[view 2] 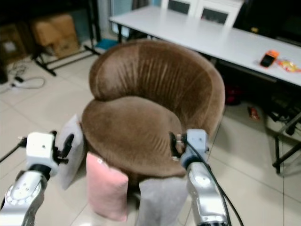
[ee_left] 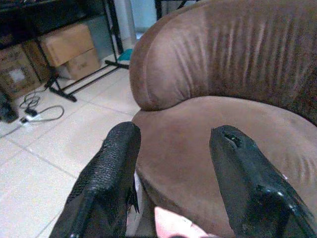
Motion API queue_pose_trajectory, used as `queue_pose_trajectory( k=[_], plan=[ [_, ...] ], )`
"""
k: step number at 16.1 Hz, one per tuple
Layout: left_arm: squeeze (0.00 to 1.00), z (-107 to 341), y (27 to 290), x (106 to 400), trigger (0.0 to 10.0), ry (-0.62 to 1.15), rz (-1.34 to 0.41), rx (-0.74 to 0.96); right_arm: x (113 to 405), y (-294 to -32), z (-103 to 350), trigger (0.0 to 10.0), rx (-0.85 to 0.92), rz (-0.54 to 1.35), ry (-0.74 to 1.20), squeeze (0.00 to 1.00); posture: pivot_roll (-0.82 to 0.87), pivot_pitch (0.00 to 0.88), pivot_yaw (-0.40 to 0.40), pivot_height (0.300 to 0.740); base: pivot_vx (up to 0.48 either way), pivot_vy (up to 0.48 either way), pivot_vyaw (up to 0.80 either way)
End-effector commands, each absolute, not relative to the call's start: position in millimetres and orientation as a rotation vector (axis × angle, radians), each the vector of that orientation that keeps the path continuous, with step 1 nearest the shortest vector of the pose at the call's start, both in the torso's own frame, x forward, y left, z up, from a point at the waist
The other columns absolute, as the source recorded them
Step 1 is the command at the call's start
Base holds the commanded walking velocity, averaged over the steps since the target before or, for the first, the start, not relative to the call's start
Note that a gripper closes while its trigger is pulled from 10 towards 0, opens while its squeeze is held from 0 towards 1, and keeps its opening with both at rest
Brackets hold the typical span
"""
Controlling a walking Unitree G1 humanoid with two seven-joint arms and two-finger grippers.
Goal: Move the pillow to the sofa from floor
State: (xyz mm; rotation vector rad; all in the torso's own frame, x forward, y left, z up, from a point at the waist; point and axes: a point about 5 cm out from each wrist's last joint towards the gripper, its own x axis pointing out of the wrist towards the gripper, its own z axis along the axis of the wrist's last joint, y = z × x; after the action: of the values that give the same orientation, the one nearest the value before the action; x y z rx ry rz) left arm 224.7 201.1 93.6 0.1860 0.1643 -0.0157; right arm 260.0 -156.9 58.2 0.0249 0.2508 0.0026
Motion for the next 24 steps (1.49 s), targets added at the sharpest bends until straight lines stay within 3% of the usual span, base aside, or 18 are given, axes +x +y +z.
queue_pose_trajectory(
  k=[1,5,8,10,13,19,24],
  plan=[
    [0.00,90.4,193.8,223.5,10.0,0.164,-0.029,0.192,258.6,-168.7,59.1,10.0,0.058,-0.021,0.248,0.00,0.05,0.000,-0.054,0.740,0.000,0.000,0.00],
    [0.00,91.1,194.0,223.8,10.0,0.154,-0.016,0.200,256.1,-159.3,60.8,10.0,0.050,0.097,0.239,0.00,0.06,0.000,-0.062,0.740,0.000,-0.098,0.12],
    [0.00,91.4,197.0,223.8,10.0,0.149,-0.002,0.205,257.7,-161.0,61.6,10.0,0.108,0.037,0.221,0.00,0.06,0.000,-0.064,0.740,0.000,-0.405,0.19],
    [0.00,92.3,197.8,224.1,10.0,0.142,0.003,0.209,259.2,-163.1,63.3,10.0,0.023,0.015,0.199,0.00,0.06,0.000,-0.066,0.740,0.000,-0.371,0.00],
    [0.00,94.2,199.9,224.7,10.0,0.127,0.018,0.195,261.0,-162.6,69.7,10.0,0.142,0.030,0.160,0.00,0.06,0.000,-0.067,0.740,0.000,0.000,0.00],
    [0.00,91.9,199.8,224.3,10.0,0.128,0.010,0.216,258.0,-164.0,58.4,10.0,0.122,0.036,0.245,0.00,0.06,0.000,-0.070,0.740,0.000,0.000,0.00],
    [0.00,92.1,199.5,224.3,10.0,0.119,0.008,0.221,257.5,-164.7,57.3,10.0,0.131,0.016,0.255,0.00,0.06,0.000,-0.075,0.705,0.000,0.000,0.00]
  ],
)
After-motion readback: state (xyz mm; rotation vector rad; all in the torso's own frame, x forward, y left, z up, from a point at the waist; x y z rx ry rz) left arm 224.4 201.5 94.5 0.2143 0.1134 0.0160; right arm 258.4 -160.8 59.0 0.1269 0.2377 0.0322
